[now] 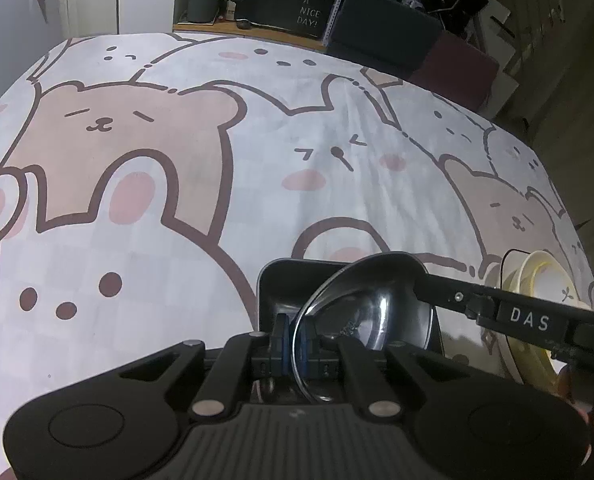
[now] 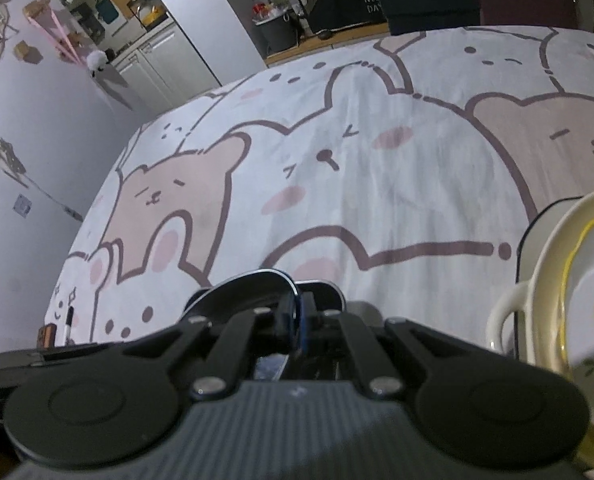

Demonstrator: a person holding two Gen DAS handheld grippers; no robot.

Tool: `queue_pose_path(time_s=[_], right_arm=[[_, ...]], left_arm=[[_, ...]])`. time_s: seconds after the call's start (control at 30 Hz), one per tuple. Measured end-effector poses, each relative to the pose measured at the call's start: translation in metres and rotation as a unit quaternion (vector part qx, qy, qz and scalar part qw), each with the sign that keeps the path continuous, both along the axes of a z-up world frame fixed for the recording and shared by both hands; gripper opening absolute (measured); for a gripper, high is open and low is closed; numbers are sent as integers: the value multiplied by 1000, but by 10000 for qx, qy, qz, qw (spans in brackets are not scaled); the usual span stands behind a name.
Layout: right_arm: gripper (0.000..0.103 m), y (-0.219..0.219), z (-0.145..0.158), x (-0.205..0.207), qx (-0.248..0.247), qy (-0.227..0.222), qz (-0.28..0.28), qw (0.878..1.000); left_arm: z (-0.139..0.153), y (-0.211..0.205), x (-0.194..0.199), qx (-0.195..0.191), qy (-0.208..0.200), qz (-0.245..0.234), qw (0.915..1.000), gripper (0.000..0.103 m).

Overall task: Organize plates and bowls
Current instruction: 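Lower the steel bowl into the steel tray with both grippers, then open both grippers to release the steel bowl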

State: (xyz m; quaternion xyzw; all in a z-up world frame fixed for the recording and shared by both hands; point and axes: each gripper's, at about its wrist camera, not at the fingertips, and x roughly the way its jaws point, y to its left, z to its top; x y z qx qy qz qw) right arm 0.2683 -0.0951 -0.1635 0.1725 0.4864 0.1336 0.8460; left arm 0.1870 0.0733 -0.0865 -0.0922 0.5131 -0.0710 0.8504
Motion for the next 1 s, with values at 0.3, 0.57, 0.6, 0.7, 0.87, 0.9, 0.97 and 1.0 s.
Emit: queue_pose_path(time_s=[0.3,0.57,0.6,0.7,0.87,0.9,0.97,1.0], right_arm=[[5,5,-2,1,-196,108,74,9997],[13,13,-9,3,-504,164,340,9980],[16,15,-10,3,-557,163,393,9975],[33,19,-11,2,-612,146,544,9965],[59,23,-1,-1,-602,-82,837,9946],[66,23,2,-2,-583,-117,872,9944],[74,23,9,-5,-609,-232,898,9938],[79,21,13,-6,-614,-291,911,9935]], left_arm=[[-1,-6,1,164,-59,-120,9998,6],[-2,-7,2,190,-101,-182,9996,9],[-2,-7,3,190,-103,-193,9996,9],[0,-7,3,172,-130,-219,9995,10],[3,-4,4,131,-182,-207,9995,14],[3,-3,3,137,-197,-208,9995,16],[6,-1,3,160,-257,-211,9993,29],[8,0,2,161,-288,-218,9992,33]])
